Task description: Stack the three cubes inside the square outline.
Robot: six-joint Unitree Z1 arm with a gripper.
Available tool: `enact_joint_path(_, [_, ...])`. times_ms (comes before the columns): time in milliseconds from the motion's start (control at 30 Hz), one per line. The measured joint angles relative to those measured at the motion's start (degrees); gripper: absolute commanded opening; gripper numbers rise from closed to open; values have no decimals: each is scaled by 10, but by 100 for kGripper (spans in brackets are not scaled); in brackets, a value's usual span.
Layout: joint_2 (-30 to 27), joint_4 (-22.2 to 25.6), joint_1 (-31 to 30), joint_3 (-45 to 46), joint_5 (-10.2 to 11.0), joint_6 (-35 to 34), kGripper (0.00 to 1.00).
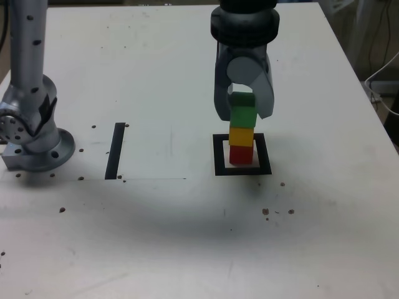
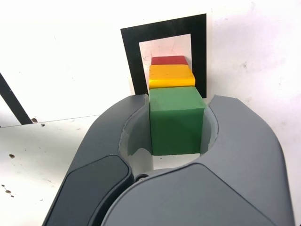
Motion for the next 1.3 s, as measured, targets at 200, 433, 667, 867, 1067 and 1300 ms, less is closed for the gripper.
enact_joint_path(200, [0, 0, 0, 3, 1, -3, 27])
enact_joint_path(433, [0, 0, 0, 7, 2, -4, 46])
enact_joint_path(667, [0, -4, 0, 10, 2, -3, 72])
enact_joint_path(867, [-1, -8, 0, 11, 10, -2, 99])
enact_joint_path(1067, [-3, 1, 0, 11, 21, -7, 100])
enact_joint_path(1300, [-10, 12, 0, 17, 30, -13, 100])
